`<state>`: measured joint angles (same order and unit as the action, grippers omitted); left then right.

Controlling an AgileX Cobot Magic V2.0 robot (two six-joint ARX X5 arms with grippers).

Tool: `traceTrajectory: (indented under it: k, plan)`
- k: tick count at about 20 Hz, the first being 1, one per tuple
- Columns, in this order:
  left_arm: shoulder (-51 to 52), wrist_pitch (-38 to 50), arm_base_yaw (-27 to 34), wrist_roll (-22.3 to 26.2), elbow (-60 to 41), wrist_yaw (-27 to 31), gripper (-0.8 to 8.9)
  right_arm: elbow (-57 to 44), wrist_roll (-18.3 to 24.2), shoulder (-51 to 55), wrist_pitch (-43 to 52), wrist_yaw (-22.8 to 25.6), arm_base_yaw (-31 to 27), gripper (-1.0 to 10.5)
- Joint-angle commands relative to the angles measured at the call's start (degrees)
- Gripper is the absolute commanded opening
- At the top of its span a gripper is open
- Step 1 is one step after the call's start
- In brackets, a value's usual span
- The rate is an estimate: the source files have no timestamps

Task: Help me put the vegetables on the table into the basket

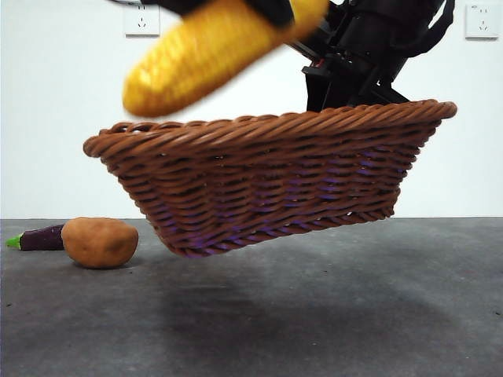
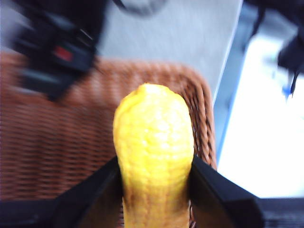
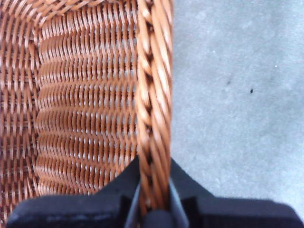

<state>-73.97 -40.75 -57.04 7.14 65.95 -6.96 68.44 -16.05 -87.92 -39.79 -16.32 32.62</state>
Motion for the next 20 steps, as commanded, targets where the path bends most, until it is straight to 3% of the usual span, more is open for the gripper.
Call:
traceTrajectory:
  k: [1,4,9,10,11,12,13,20]
  plan:
    - [-4.0,-1.2,-0.4,2.4,-0.2,2.8,-0.08,-0.3,-0.8,0.4,0.3,-0.3,0.1,-0.1]
    - [-9.3,0.5,-0.4,3.9,-0.2,7.0,-0.08,-0.3,0.3,0.4,-0.9,0.2,1.1,-0.1]
    - [-13.4,1.5,-0.4,5.1,-0.2,4.8,0.03,-0.3,0.4,0.4,-0.1,0.3,2.0,-0.1]
    - [-13.4,2.1,-0.4,5.1,-0.2,3.8,0.60,-0.3,0.4,0.4,-0.1,0.3,2.0,-0.1]
    - [-13.4,2.6,-0.4,4.9,-0.2,3.5,2.17,-0.3,0.6,0.4,-0.1,0.3,2.0,-0.1]
    - [-13.4,2.6,-0.4,4.9,-0.2,3.6,4.42,-0.3,0.7,0.4,-0.1,0.3,2.0,-0.1]
    - [-13.4,2.4,-0.4,4.8,-0.2,3.4,5.79,-0.3,1.0,0.4,-0.1,0.3,2.0,-0.1]
    - [-9.4,-5.3,1.1,2.6,4.5,2.4,5.78,-0.3,2.2,0.4,-0.5,4.5,1.8,-0.1]
